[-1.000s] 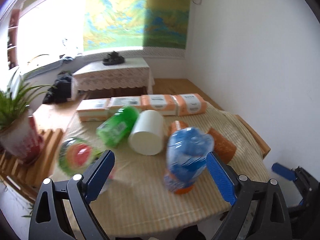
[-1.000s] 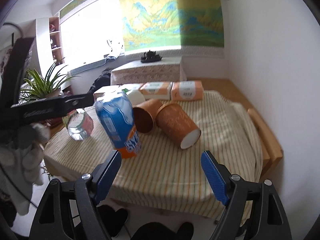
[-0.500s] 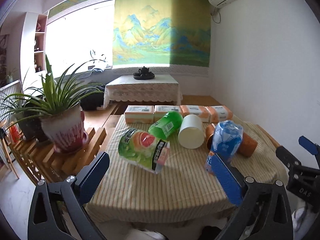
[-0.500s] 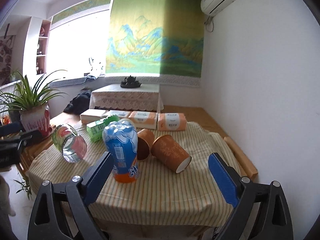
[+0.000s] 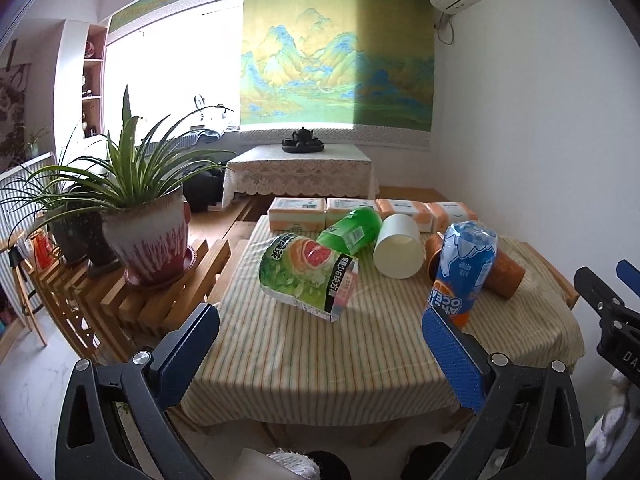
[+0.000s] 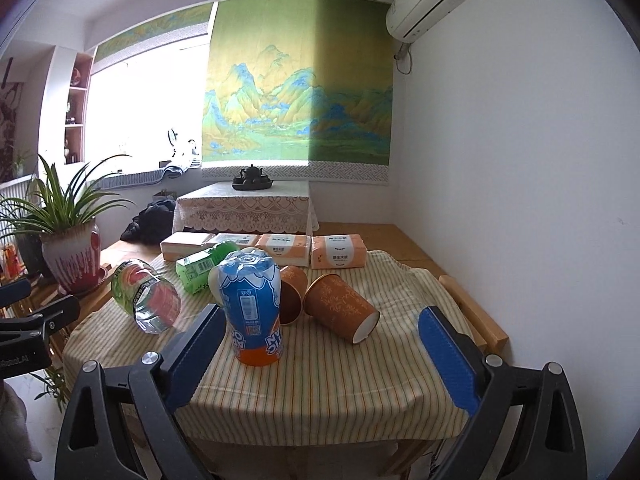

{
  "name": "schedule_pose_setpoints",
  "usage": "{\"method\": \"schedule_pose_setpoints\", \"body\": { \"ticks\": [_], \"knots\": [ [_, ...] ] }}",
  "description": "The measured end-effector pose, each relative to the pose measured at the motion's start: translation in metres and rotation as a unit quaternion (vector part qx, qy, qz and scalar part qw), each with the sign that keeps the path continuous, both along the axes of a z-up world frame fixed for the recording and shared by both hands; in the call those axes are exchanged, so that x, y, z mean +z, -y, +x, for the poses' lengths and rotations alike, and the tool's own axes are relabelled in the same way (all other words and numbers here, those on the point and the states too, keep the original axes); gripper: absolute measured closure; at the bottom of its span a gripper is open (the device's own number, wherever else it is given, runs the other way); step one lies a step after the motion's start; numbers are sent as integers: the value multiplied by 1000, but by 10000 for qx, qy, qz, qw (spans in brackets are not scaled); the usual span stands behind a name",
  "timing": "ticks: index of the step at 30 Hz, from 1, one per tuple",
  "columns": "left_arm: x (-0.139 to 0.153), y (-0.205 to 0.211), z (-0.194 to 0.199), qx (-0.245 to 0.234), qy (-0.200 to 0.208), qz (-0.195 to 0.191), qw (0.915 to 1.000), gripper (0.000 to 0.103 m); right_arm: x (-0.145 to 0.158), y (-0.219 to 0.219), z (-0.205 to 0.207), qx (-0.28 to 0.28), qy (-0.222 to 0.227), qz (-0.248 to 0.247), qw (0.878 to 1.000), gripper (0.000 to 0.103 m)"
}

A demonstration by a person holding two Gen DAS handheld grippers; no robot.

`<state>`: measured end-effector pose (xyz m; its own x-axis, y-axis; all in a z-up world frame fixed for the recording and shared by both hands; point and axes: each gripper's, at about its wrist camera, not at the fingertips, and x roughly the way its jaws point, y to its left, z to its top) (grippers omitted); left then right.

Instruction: Flip cup upside down

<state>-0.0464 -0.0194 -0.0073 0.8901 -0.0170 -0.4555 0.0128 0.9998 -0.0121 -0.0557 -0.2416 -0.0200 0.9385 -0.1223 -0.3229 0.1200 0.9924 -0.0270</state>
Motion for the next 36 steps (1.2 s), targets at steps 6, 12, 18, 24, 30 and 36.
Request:
{"method": "schedule_pose_setpoints", "body": {
  "ticks": [6, 12, 18, 24, 30, 36],
  "knots": [
    [-2, 3, 3, 34, -29, 39, 10000, 0, -5, 4, 0, -27, -60, 91, 9999, 7],
    [-6, 6, 8, 7, -117, 24, 9999, 0, -11, 7, 3, -32, -146, 125, 9998, 7],
    [-8, 10, 13, -33, -139, 56, 9999, 0, -10, 10, 4, -67, -77, 145, 9998, 2],
    [-9, 10, 16, -17, -142, 38, 9999, 0, -11, 12, 4, -75, -65, 164, 9998, 2],
    [-8, 8, 17, 9, -135, 7, 9999, 0, -12, 11, 6, -59, -95, 156, 9998, 2],
    [-8, 9, 17, -4, -125, 6, 9999, 0, -12, 12, 6, -56, -101, 204, 9997, 2]
  ]
}}
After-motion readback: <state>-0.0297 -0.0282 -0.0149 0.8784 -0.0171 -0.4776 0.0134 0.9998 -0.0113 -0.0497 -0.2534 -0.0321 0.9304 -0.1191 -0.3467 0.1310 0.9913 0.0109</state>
